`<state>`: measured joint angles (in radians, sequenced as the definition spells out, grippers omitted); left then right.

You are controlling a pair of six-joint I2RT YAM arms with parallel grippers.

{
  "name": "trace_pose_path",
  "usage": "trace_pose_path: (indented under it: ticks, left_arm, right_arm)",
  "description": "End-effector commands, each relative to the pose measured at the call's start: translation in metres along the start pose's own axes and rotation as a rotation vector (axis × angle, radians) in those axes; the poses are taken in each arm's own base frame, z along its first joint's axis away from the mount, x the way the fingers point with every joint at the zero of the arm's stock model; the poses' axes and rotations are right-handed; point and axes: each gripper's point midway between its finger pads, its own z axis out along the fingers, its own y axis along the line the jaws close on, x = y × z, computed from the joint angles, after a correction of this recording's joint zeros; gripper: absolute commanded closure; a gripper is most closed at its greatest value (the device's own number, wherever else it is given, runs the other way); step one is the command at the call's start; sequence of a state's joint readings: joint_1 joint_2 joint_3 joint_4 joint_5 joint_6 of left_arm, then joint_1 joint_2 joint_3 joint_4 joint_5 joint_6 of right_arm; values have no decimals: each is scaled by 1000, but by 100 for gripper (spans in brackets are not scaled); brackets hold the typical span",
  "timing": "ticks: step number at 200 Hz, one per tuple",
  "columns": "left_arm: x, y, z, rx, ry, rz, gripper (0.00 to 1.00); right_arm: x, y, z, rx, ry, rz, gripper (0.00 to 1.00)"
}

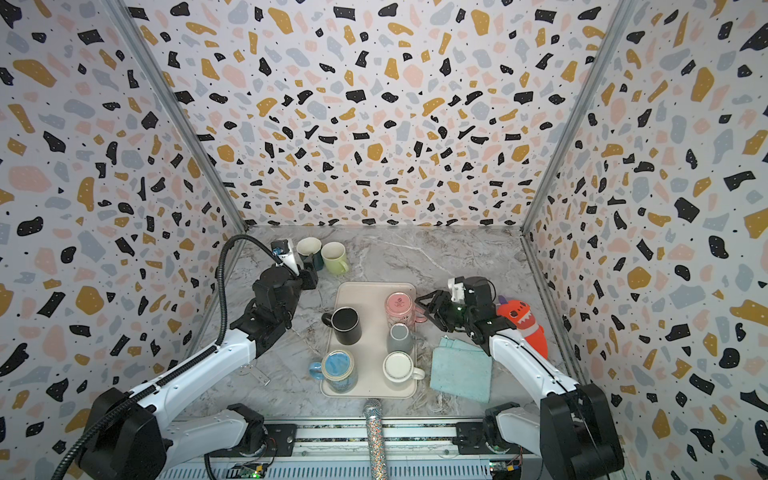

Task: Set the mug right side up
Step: 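Move the right gripper back to the pink mug lying on the tray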

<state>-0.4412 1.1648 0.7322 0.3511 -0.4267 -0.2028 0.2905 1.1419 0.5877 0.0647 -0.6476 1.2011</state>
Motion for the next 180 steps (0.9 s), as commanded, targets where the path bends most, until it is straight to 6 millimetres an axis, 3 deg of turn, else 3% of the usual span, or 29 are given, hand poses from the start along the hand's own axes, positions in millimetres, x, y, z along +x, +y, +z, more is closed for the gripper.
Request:
trace_pose_path:
  ticks: [1, 64, 131, 180]
  left_arm:
    - [-26, 2, -4, -1, -65, -35, 39]
    - [-24, 4, -4, -2, -62, -37, 37]
    - [-23, 5, -3, -4, -60, -40, 35]
    - [-21, 6, -2, -11, -56, -37, 35]
  right_arm:
    - [-1, 22, -11, -94, -32, 146, 38]
    - [7, -24, -15, -117, -110, 401, 37]
    - [-8, -28, -17, -182, -206, 509, 37]
    - [-13, -25, -6, -231, -197, 565, 35]
